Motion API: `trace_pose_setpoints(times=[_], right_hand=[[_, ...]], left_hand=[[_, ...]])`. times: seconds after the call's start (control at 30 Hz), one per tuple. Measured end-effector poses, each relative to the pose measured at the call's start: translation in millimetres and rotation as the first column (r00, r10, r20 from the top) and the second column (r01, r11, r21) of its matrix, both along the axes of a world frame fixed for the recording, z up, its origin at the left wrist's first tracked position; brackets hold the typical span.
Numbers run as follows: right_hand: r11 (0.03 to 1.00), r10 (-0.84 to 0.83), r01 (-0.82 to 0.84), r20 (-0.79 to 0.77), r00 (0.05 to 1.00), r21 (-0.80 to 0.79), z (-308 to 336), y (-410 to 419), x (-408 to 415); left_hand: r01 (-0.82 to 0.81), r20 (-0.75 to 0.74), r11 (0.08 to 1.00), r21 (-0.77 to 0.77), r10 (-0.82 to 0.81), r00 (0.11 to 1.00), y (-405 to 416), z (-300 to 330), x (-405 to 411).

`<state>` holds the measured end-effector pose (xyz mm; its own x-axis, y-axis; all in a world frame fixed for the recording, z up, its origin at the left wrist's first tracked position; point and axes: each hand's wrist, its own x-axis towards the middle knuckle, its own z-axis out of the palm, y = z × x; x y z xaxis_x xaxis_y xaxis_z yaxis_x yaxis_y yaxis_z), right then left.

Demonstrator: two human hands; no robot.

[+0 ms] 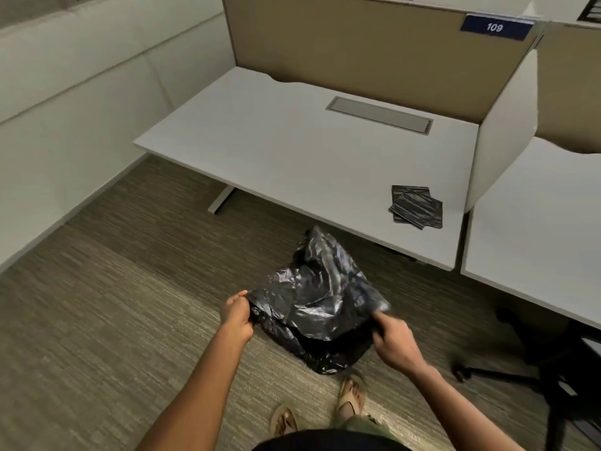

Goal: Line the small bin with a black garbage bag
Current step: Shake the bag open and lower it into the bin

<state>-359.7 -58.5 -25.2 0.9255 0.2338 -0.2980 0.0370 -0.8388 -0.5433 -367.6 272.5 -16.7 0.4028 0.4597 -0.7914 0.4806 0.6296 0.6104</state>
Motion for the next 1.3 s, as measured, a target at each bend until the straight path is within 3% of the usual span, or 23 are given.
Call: trace_pose_setpoints(times=[0.23, 0.47, 0.57, 0.7, 0.83, 1.0, 1.17, 1.3], right_hand=[[0.955, -0.249, 0.234, 0.066, 0.966, 0.184, 12.4, -12.1, 43.1], [0.980, -0.191, 0.183, -0.105, 0.976, -0.080, -11.1, -40.9, 45.0], [0.981, -0.154, 0.143, -0.077, 0.985, -0.133, -6.9, -40.2, 47.3], [0.993, 0.091, -0.096, 0.084, 0.992, 0.061, 15.9, -9.4, 62.3], [0.940, 0.338, -0.338, 0.012, 0.941, 0.046, 28.6, 24.5, 69.9], [0.944, 0.237, -0.224, -0.024, 0.971, 0.244, 27.6, 18.6, 89.2], [0.913, 0.111, -0.067, -0.085, 0.990, 0.402, 27.3, 6.6, 113.3], [0.883, 0.029, 0.021, -0.098, 0.995, 0.469, 21.7, 11.8, 131.4]], left_hand=[[0.020, -0.008, 0.998, 0.056, -0.020, 1.000, -1.4, 18.8, 31.8], [0.263, -0.001, 0.961, 0.081, -0.264, 0.965, -24.0, 21.3, 29.4], [0.324, 0.010, 0.924, 0.205, -0.333, 0.943, -46.9, 17.8, 32.9], [0.523, 0.007, 0.698, 0.490, -0.602, 0.798, -77.3, 15.7, 41.2], [0.602, -0.064, 0.502, 0.621, -0.733, 0.678, -87.7, 26.6, 52.3], [0.660, -0.271, 0.203, 0.723, -0.796, 0.541, -64.1, 37.3, 52.0], [0.730, -0.453, 0.001, 0.684, -0.783, 0.426, -46.6, 38.0, 49.6], [0.756, -0.682, -0.145, 0.639, -0.562, 0.468, -44.1, 21.3, 54.4]])
